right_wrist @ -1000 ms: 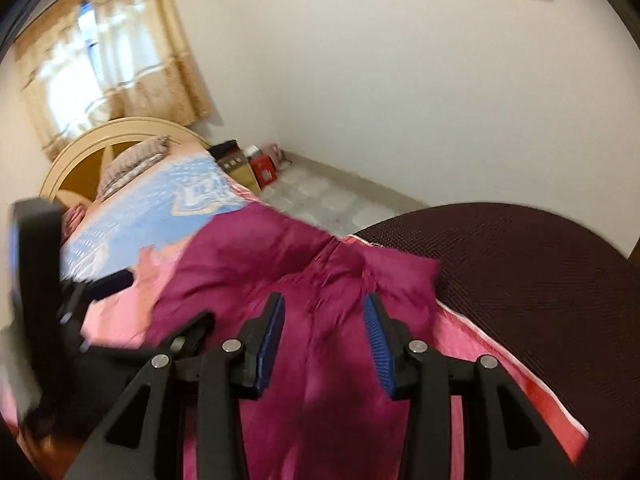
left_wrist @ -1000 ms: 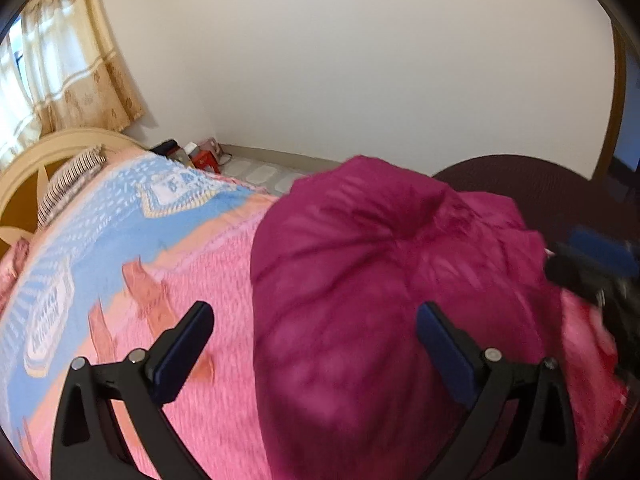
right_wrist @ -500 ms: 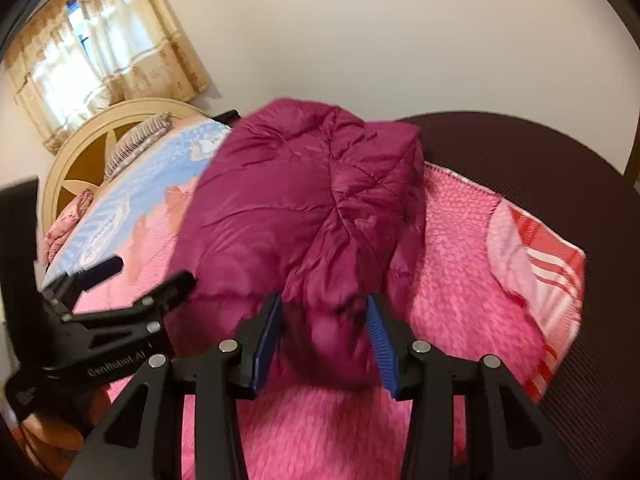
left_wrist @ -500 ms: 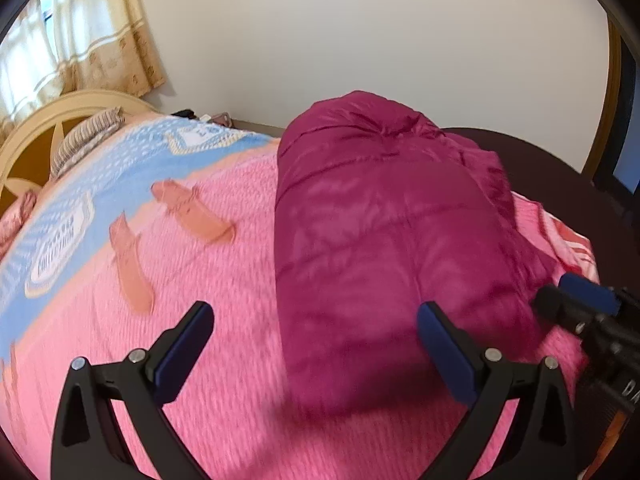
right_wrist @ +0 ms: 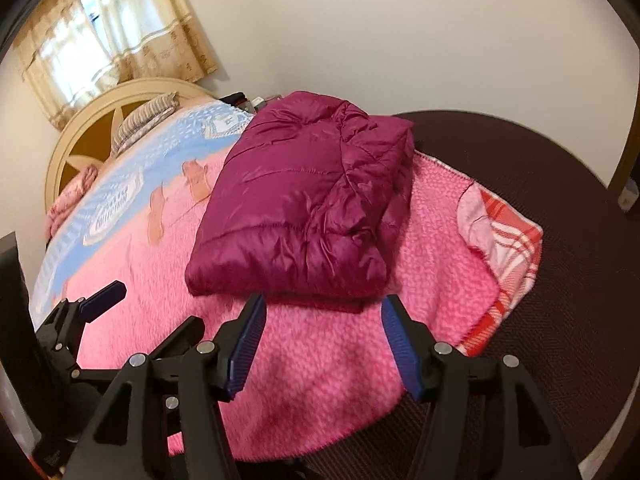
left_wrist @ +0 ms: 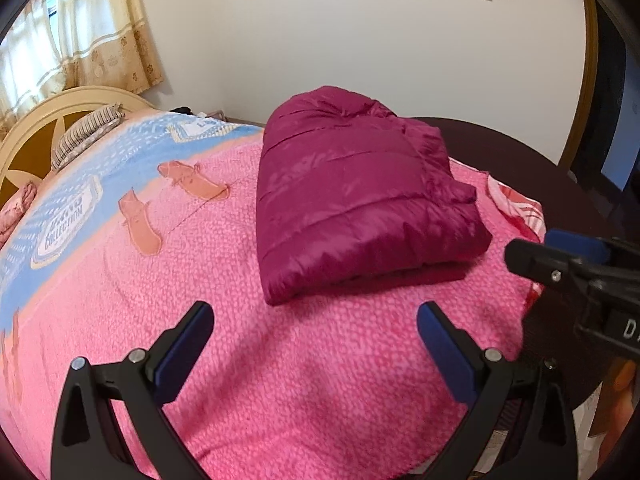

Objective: Fold large clothes

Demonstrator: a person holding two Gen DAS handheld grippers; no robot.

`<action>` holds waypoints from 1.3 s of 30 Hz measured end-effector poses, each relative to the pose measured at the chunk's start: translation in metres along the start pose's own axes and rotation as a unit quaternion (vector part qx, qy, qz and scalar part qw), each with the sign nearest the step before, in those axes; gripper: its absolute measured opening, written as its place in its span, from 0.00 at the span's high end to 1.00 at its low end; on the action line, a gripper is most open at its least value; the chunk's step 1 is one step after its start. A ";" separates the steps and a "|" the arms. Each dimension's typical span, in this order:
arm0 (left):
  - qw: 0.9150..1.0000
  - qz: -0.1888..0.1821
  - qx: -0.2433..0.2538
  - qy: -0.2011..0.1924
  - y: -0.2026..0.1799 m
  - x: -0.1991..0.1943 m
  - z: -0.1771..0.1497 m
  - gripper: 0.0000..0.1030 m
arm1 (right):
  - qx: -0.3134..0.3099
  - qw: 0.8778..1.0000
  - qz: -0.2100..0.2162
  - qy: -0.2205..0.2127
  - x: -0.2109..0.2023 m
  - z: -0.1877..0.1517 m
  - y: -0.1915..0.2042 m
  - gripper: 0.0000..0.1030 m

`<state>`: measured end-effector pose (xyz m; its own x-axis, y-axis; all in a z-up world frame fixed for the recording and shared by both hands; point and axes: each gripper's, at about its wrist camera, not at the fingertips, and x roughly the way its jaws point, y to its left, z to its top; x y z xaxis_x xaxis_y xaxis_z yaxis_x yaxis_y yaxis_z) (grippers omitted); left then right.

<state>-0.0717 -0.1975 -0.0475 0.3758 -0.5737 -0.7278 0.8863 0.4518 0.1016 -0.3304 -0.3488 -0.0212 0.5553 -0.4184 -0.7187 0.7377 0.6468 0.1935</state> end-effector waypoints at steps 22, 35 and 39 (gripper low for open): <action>0.966 0.049 -0.021 -0.254 0.001 -0.138 0.014 0.00 | -0.055 0.938 -0.062 -0.338 -0.168 -0.022 0.023 0.22; 0.961 0.055 -0.020 -0.270 -0.003 -0.145 0.014 0.00 | -0.049 0.931 -0.060 -0.356 -0.185 -0.021 0.026 0.19; 0.962 0.054 -0.027 -0.265 -0.001 -0.144 0.014 0.00 | -0.045 0.932 -0.057 -0.354 -0.185 -0.021 0.023 0.19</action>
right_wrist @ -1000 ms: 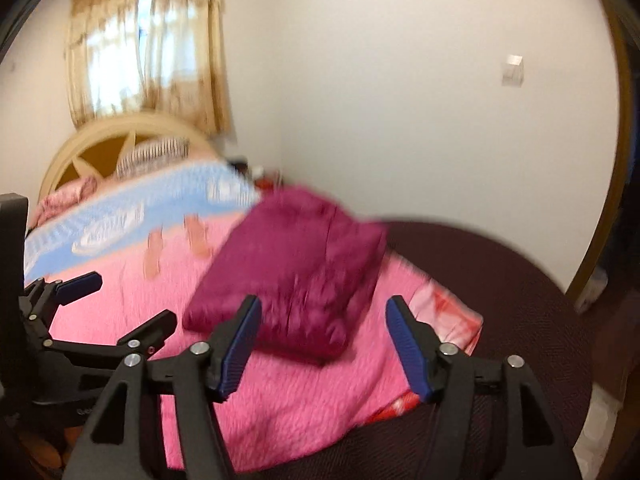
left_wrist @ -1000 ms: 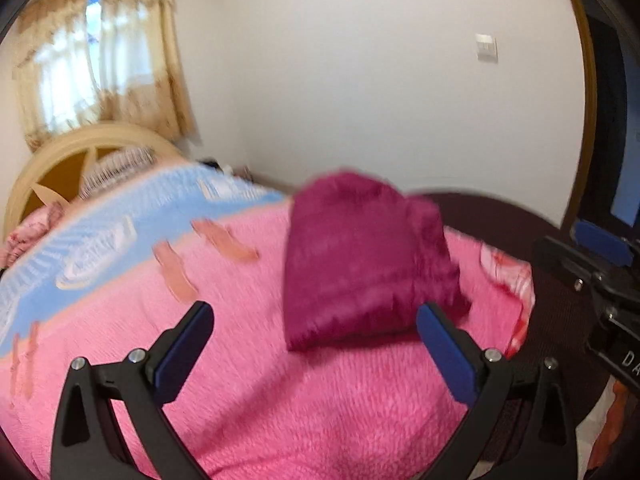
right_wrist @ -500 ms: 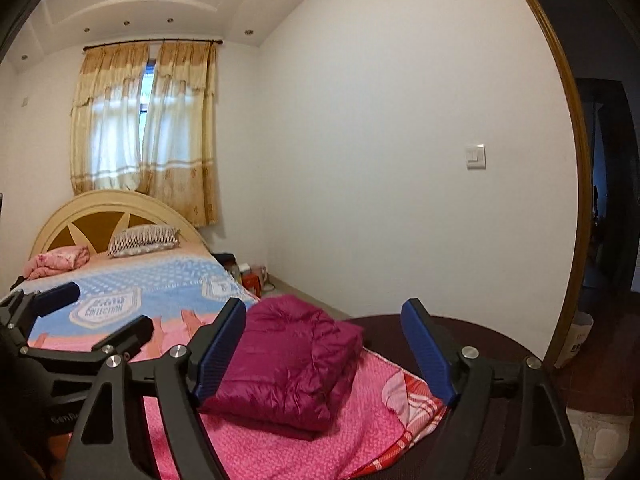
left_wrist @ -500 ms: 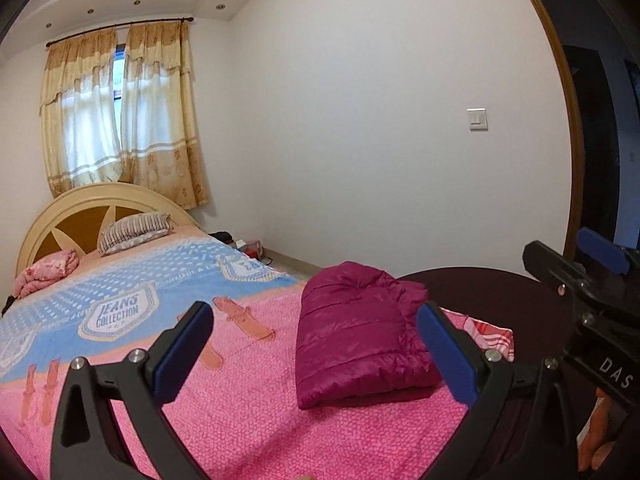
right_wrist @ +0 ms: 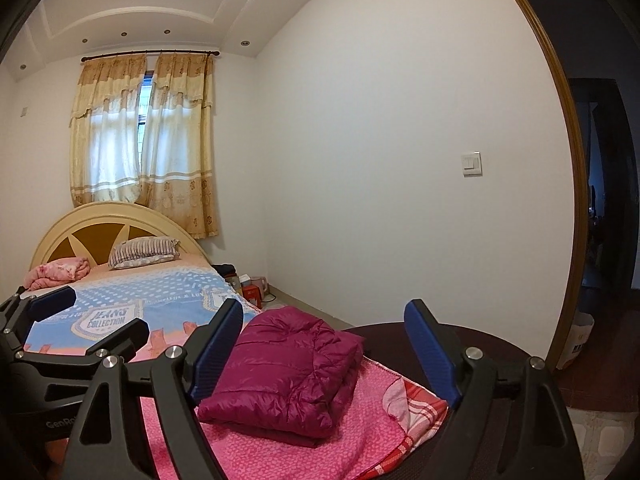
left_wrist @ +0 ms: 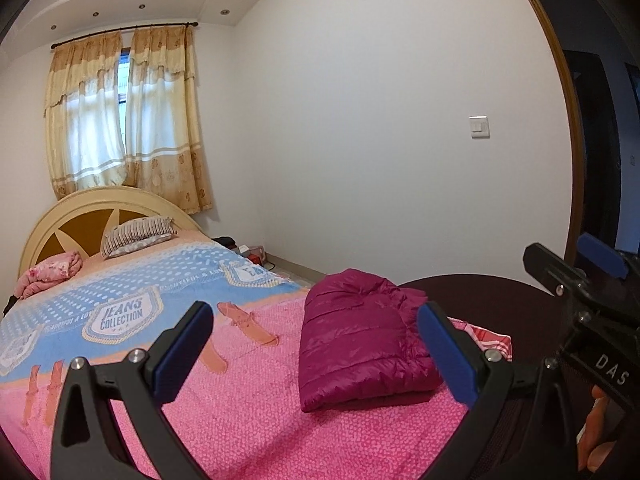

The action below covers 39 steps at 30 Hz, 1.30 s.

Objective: Fold large clothes

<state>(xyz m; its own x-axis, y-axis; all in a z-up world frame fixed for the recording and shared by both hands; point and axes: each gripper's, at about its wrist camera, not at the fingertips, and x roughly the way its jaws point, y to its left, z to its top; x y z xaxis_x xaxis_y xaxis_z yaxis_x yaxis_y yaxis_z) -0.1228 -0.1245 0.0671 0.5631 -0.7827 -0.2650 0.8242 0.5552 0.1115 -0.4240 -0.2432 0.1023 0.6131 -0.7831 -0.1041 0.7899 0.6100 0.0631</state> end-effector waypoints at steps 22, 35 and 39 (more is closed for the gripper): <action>1.000 0.011 -0.005 0.018 0.005 0.003 -0.003 0.00 | -0.003 1.000 0.002 0.008 0.006 -0.005 0.002 0.19; 1.000 0.011 -0.005 0.019 0.008 0.003 -0.002 0.00 | -0.001 1.000 0.004 0.010 0.007 -0.006 0.003 0.19; 1.000 0.012 -0.005 0.020 0.009 0.003 -0.003 0.00 | 0.000 1.000 0.004 0.009 0.007 -0.005 0.003 0.18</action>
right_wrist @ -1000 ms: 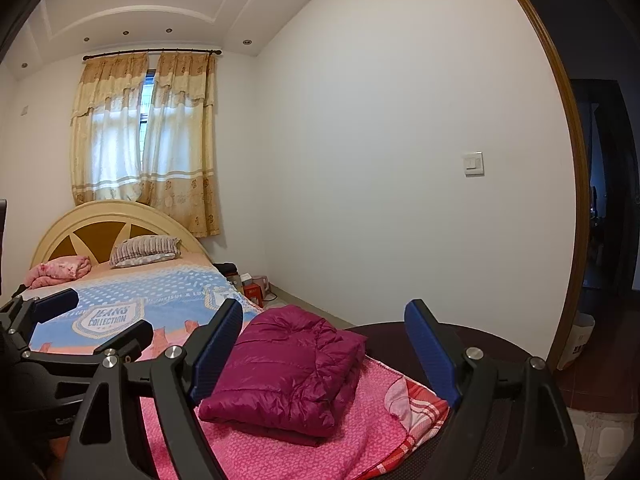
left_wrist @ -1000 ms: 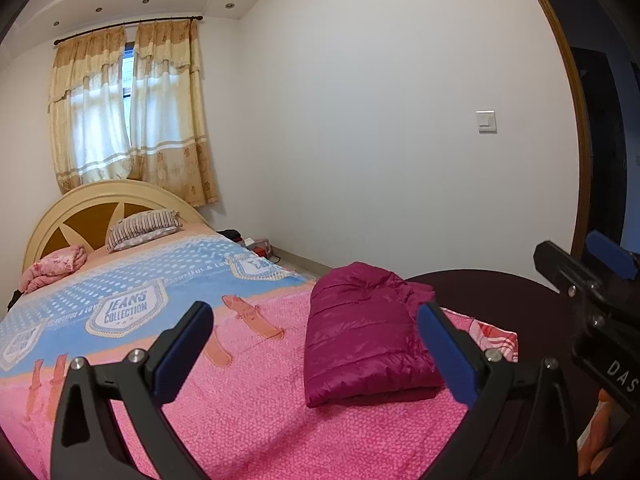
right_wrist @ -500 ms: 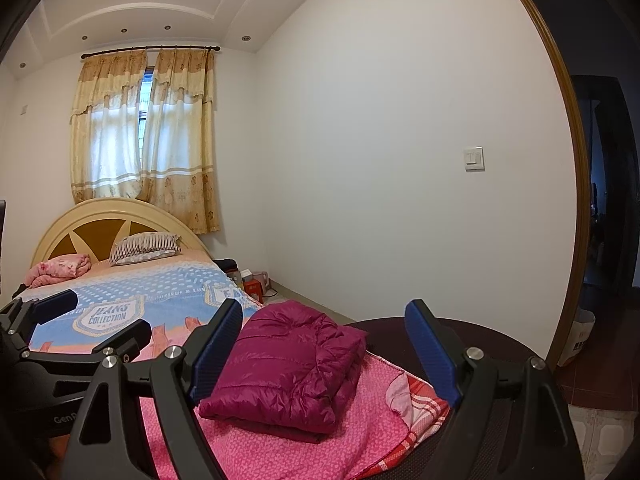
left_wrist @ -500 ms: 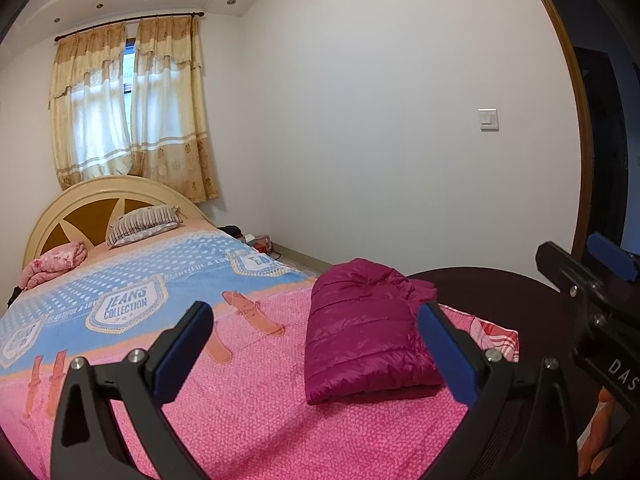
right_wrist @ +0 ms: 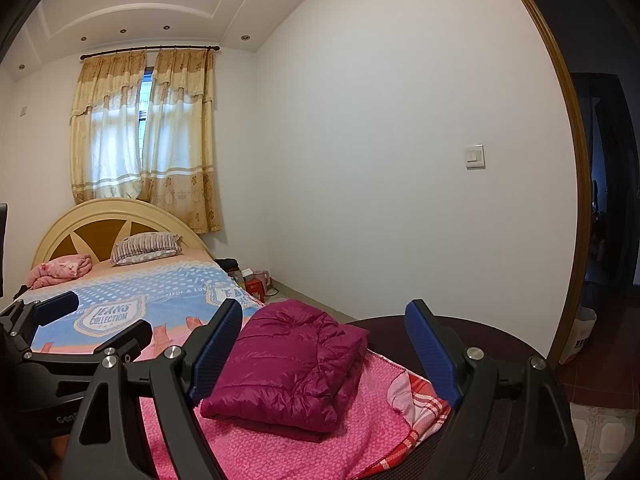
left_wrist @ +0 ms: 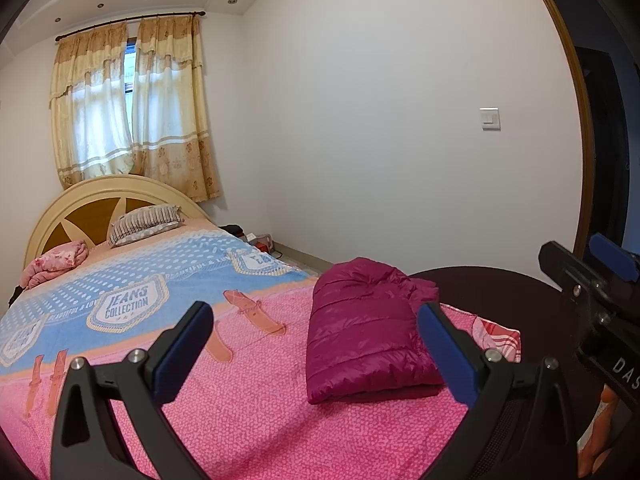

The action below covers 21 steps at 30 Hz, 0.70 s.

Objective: Fold large clothes

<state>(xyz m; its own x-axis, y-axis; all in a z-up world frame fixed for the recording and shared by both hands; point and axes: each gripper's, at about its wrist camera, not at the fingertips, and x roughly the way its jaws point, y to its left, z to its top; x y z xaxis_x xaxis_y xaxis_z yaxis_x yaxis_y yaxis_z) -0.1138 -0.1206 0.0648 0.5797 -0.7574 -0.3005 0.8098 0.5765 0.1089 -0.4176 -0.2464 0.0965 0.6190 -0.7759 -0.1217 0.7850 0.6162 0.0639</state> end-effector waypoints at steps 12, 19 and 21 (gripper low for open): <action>1.000 0.000 -0.001 0.000 0.003 -0.001 0.000 0.00 | 0.001 1.000 -0.002 -0.001 -0.003 -0.003 0.004 0.18; 1.000 0.001 -0.001 0.001 0.003 0.000 0.001 0.00 | 0.002 1.000 -0.002 0.001 -0.003 -0.005 0.006 0.18; 1.000 0.002 -0.002 0.001 0.002 0.001 0.001 0.00 | 0.002 1.000 -0.003 0.001 -0.003 -0.005 0.006 0.18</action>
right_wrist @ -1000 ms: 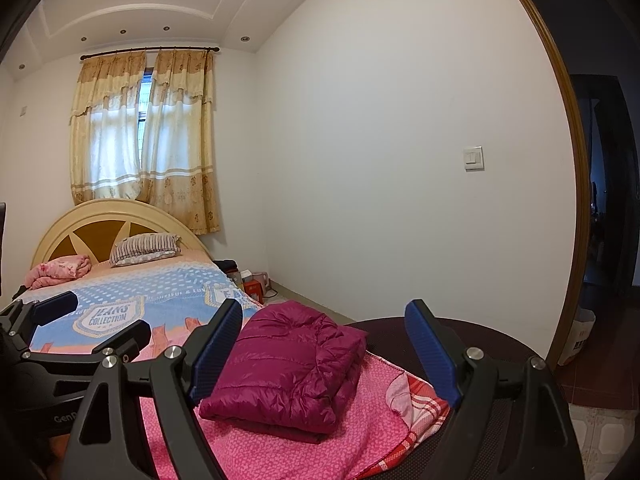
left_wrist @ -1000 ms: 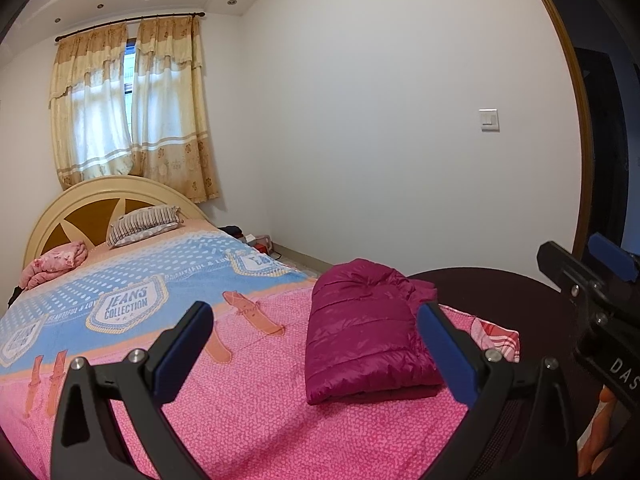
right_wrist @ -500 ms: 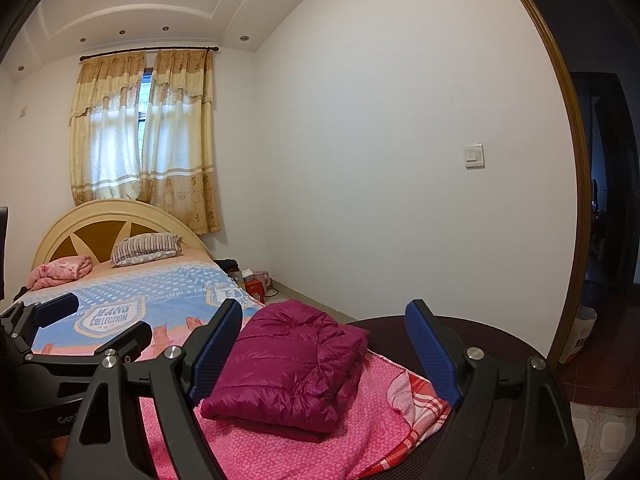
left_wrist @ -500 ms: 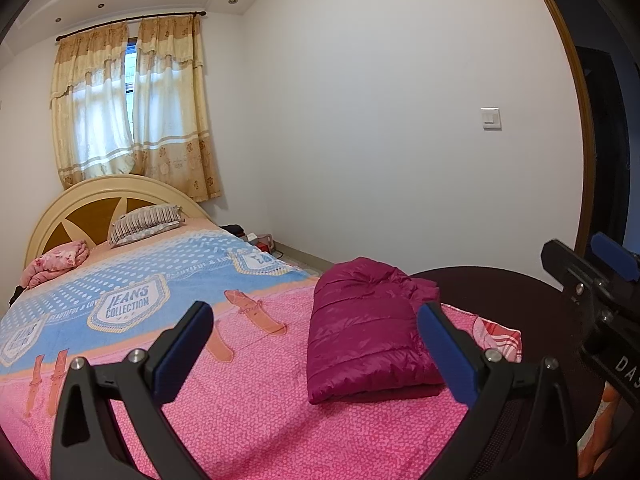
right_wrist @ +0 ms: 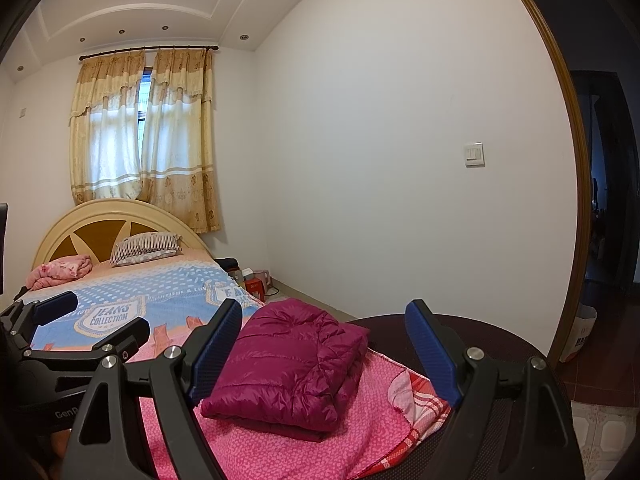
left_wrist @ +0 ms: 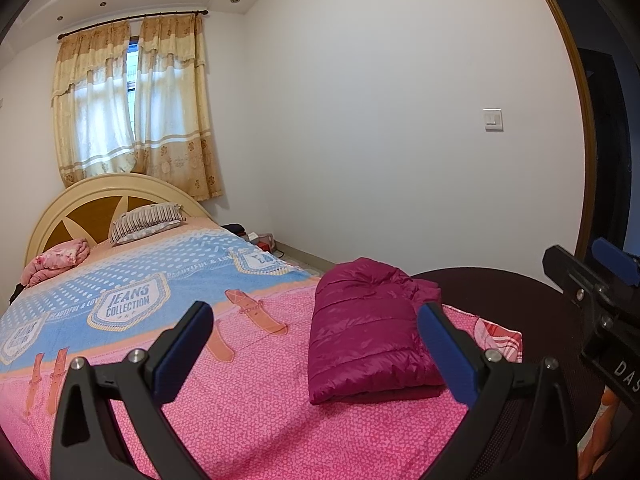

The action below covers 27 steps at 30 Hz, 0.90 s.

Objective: Fold large clothes

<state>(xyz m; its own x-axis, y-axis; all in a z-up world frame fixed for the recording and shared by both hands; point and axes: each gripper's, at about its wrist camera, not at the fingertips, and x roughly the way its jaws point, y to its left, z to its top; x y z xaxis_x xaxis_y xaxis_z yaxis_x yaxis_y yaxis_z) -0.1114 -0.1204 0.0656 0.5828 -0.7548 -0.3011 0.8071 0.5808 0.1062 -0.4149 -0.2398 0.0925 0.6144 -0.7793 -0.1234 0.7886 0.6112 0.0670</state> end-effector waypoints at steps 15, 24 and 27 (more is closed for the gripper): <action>1.000 0.002 -0.002 0.001 0.000 0.002 0.001 0.00 | 0.002 1.000 0.000 0.001 0.000 -0.001 0.000 0.18; 1.000 0.006 -0.003 0.000 -0.002 0.005 0.003 0.00 | 0.004 1.000 -0.003 0.000 -0.004 -0.006 0.004 0.18; 1.000 0.007 -0.004 0.000 -0.002 0.006 0.004 0.00 | 0.004 1.000 -0.003 0.000 -0.003 -0.005 0.003 0.18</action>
<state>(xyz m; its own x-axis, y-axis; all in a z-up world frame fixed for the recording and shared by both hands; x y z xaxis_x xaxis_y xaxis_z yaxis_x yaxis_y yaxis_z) -0.1096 -0.1275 0.0670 0.5937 -0.7469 -0.2995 0.7983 0.5934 0.1029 -0.4146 -0.2346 0.0884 0.6098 -0.7827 -0.1247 0.7923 0.6055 0.0748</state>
